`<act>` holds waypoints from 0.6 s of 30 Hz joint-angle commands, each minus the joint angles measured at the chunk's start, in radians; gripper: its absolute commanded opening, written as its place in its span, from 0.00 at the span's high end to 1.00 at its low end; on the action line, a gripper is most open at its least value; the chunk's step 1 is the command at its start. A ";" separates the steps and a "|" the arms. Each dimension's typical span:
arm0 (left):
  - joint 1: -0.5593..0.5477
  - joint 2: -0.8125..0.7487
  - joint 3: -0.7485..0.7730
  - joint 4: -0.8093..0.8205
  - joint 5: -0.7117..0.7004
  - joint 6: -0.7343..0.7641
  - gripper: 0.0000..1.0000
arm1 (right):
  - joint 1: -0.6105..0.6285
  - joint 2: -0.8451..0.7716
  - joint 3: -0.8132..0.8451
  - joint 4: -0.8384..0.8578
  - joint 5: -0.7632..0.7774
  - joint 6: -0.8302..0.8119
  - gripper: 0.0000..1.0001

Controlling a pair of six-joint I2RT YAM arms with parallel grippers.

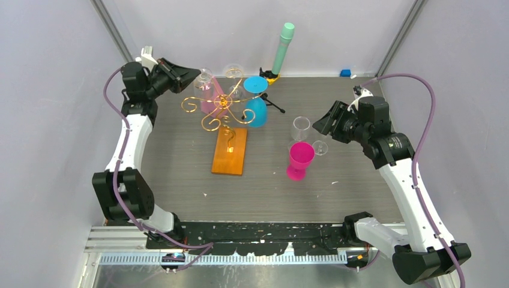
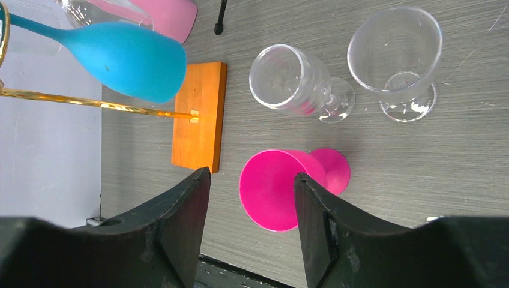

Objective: Take the wine glass off the wine glass rack

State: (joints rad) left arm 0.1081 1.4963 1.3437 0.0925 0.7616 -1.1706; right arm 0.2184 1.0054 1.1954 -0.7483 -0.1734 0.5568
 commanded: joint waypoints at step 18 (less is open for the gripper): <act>-0.013 -0.152 0.091 -0.146 0.075 0.240 1.00 | 0.001 -0.034 0.003 0.042 0.005 0.016 0.41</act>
State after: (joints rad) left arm 0.0891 1.4208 1.3590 -0.0547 0.8192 -0.9901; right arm 0.2184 0.9928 1.1946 -0.7483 -0.1730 0.5579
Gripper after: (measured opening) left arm 0.102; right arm 0.587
